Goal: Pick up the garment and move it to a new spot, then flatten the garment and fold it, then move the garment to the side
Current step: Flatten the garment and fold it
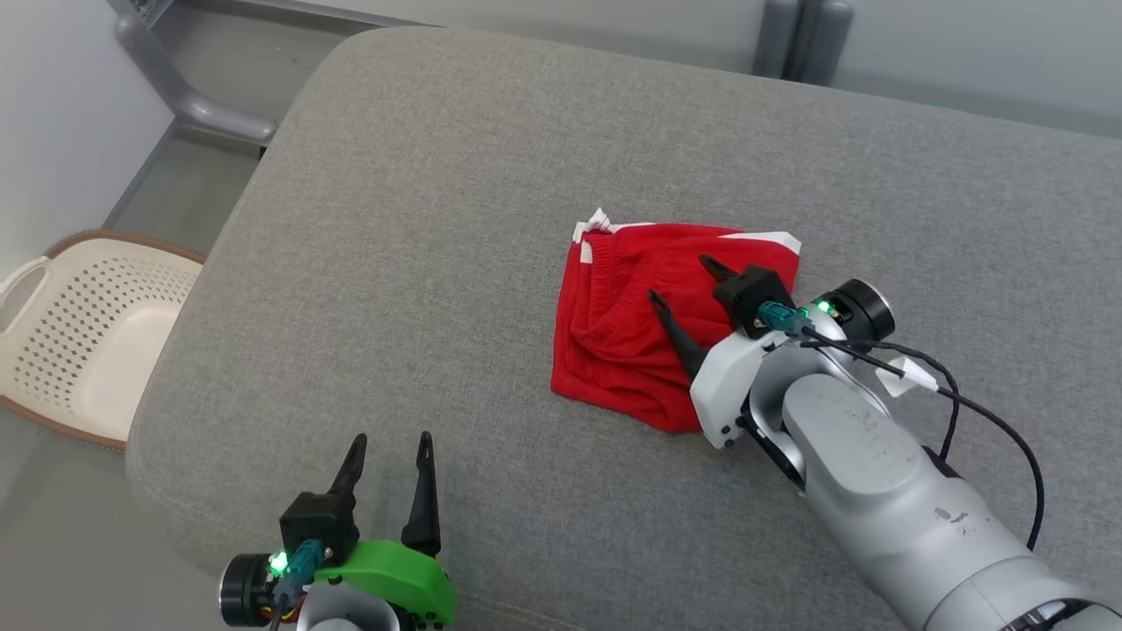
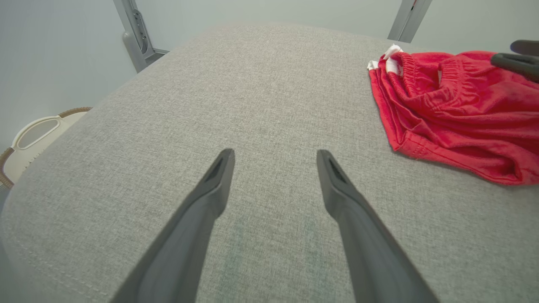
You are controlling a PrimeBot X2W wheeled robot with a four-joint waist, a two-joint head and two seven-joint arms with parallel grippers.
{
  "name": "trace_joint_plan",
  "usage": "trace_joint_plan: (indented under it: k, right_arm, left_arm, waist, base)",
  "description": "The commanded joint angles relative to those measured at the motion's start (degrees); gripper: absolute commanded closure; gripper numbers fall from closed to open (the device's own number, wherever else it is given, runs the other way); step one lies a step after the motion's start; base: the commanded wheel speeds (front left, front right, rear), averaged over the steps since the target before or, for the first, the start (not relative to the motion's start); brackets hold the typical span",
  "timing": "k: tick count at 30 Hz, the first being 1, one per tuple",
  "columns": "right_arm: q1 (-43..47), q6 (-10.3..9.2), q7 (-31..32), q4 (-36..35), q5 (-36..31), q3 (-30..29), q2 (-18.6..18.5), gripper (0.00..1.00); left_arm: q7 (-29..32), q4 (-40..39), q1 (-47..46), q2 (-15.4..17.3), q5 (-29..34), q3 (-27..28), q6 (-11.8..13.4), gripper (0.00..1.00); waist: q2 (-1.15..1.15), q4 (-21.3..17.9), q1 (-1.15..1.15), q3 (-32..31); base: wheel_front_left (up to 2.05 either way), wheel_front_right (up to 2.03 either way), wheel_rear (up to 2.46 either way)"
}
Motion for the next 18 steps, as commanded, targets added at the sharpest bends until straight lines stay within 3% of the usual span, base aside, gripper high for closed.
trace_joint_plan:
  k: [1,6,9,10,12,13,14,18]
  right_arm:
    - [-1.15,-0.01,0.33,1.05,0.10,0.40,-0.24,0.00]
    - [-3.04,-0.01,0.78,4.27,0.49,1.11,-0.23,0.00]
    - [-3.73,-0.01,1.26,5.72,0.67,1.66,-0.24,0.11]
    - [-3.87,-0.01,1.30,6.04,0.61,1.89,-0.23,0.20]
    - [-4.28,-0.01,1.28,6.76,0.73,2.08,-0.26,0.64]
    - [-4.53,-0.01,1.19,7.12,0.72,2.17,-0.25,0.91]
    - [-4.76,-0.01,1.47,7.85,0.49,2.62,-0.25,1.00]
    - [-5.85,-0.01,0.50,7.78,0.70,2.53,-0.25,1.00]
  left_arm:
    - [-0.13,-0.27,-1.07,0.17,-0.11,-0.06,0.62,0.00]
    - [-0.13,-0.41,-1.19,0.17,-0.97,-0.51,0.96,0.00]
    - [-0.13,-0.60,-1.33,0.16,-1.39,-0.63,1.05,0.00]
    - [-0.13,-0.68,-1.36,0.16,-1.40,-0.62,1.10,0.00]
    - [-0.13,-0.77,-1.44,0.17,-1.48,-0.51,1.21,0.00]
    - [-0.13,-0.83,-1.47,0.16,-1.55,-0.41,1.23,0.00]
    - [-0.13,-0.89,-1.50,0.16,-1.61,-0.35,1.28,0.00]
    - [-0.13,-0.96,-1.76,0.16,-1.81,-0.50,1.44,0.00]
  waist:
    - [0.00,1.04,0.00,1.09]
    - [0.00,1.50,0.00,1.73]
    - [0.00,1.65,0.00,2.10]
    - [0.00,1.69,0.00,2.21]
    - [0.00,1.77,0.00,2.45]
    - [0.00,1.81,0.00,2.56]
    - [0.00,1.89,0.00,2.72]
    - [0.00,2.14,0.00,2.96]
  base:
    - [0.00,0.00,0.00]
    - [0.00,0.00,0.00]
    - [0.00,0.00,0.00]
    - [0.00,0.00,0.00]
    - [0.00,0.00,0.00]
    - [0.00,0.00,0.00]
    - [0.00,0.00,0.00]
    - [0.00,0.00,0.00]
